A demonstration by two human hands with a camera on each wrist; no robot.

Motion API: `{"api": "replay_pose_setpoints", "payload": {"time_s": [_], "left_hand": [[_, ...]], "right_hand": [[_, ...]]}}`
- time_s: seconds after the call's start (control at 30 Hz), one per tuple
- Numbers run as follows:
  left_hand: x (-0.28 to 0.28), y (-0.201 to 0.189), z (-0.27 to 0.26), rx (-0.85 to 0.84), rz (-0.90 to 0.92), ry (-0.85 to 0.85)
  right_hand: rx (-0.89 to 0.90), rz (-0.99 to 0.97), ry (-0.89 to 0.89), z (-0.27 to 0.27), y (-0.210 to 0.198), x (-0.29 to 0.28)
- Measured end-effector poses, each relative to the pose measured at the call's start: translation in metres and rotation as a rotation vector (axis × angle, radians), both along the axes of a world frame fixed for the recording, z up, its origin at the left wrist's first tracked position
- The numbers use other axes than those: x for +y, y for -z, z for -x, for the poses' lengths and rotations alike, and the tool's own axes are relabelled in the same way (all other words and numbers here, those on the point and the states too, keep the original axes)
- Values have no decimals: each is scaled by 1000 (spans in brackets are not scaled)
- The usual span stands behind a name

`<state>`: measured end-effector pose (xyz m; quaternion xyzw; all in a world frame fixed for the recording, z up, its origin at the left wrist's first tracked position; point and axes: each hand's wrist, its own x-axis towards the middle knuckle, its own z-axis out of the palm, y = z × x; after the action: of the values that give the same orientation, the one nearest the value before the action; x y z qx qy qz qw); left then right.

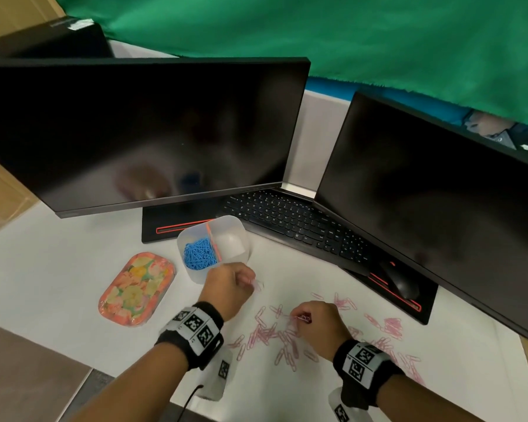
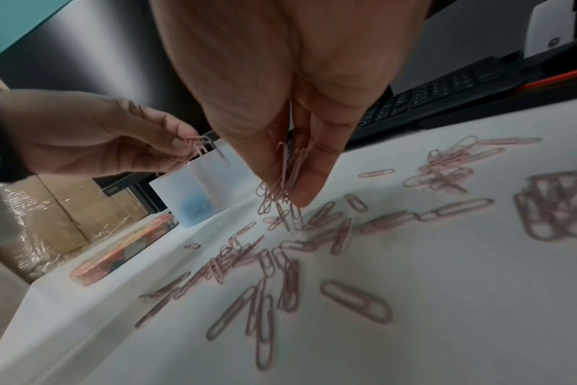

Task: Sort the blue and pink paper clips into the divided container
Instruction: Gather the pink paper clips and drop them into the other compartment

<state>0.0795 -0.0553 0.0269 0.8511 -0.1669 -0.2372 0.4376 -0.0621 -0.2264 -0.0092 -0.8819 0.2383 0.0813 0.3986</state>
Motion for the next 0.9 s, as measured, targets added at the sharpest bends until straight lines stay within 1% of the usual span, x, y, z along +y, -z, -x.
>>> {"api": "replay_pose_setpoints", "payload": {"time_s": [0.1, 0.2, 0.37, 0.47, 0.57, 0.67, 0.73, 0.9], "left_hand": [[-4, -16, -28, -65, 21, -68], [-7, -22, -55, -114, 11, -123], [-14, -27, -81, -137, -90, -184], [-19, -25, -85, -141, -139, -162], [-17, -21, -83, -109, -127, -154], [-4, -15, -73, -83, -9, -195], [11, -10, -58, -113, 39, -194], [44, 5, -14, -135, -93, -85]], "right_hand": [[-29, -46, -3, -2, -6, -1], [-29, -55, 32, -7, -12, 0], [-49, -34, 46, -20, -24, 2], [-66, -32, 45, -29, -33, 5], [-100, -45, 41, -46, -45, 9], [-136, -57, 31, -71, -60, 14], [-160, -40, -7, -94, -70, 17], [-144, 104, -106, -157, -82, 28]]}}
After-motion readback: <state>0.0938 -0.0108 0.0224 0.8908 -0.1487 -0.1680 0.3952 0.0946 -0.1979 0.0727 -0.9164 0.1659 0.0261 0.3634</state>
